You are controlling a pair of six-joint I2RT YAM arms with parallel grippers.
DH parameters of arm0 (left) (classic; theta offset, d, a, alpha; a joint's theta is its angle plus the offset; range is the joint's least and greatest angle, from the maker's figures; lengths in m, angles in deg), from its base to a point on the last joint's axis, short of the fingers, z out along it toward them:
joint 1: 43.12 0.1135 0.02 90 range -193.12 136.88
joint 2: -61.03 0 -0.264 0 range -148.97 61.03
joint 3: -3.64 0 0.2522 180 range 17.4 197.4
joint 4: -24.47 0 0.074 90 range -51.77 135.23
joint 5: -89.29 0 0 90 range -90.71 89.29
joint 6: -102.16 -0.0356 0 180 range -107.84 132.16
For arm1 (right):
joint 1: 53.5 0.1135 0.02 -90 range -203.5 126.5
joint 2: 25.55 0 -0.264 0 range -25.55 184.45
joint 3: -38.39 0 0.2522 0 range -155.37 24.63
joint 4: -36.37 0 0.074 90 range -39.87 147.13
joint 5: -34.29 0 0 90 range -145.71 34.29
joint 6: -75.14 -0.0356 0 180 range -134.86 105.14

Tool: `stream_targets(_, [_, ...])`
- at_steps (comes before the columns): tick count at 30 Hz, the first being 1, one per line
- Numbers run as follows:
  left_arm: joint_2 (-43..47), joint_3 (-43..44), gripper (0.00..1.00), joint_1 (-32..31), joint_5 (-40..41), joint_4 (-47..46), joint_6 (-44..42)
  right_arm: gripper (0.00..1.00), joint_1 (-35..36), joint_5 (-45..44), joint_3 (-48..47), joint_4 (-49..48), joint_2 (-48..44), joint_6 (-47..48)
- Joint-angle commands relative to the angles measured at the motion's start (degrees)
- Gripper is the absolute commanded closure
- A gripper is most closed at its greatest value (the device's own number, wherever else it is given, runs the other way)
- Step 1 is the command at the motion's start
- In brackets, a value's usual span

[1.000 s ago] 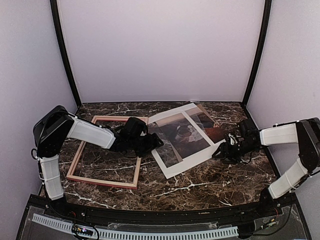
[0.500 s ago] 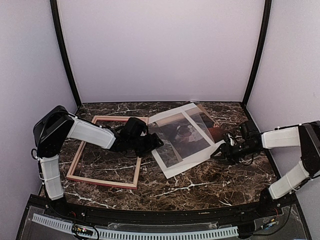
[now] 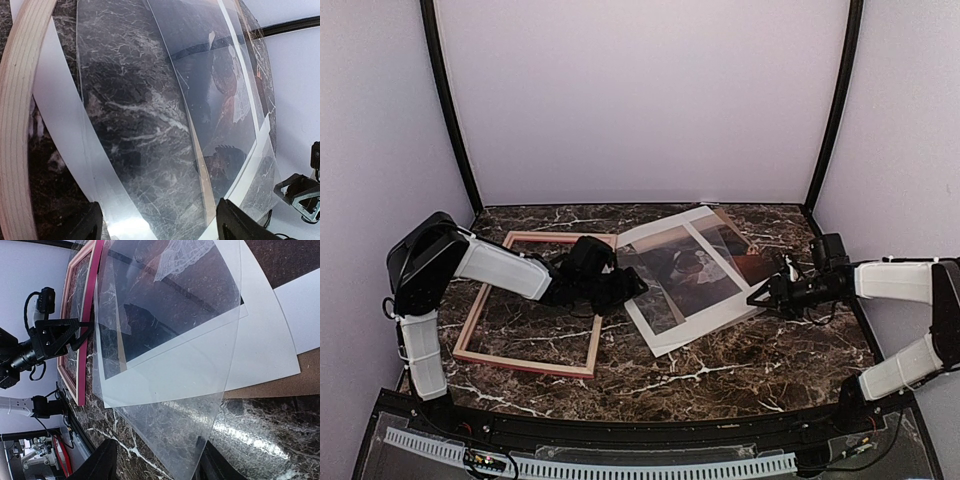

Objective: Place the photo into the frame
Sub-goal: Pick up the glass panel from the mat board.

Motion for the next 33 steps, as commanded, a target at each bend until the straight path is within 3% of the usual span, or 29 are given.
stream_targets(1, [-0.18,-1.86,0.19,-0.76,-0.14,2.56,0.30,0.46,-0.62,1.26,-0.12,-2.01,-0.73,0.56])
stream_targets(22, [-1.26,-1.74,0.19,-0.76,-0.71,1.66,-0.22,0.57,0.50,3.31,-9.22,-4.26,14.37,0.28])
stream_targets(33, [-1.20,-0.45,0.19,-0.75,-0.97,2.86,-1.51,0.63,3.28,1.94,-16.72,-0.66,19.60,2.94])
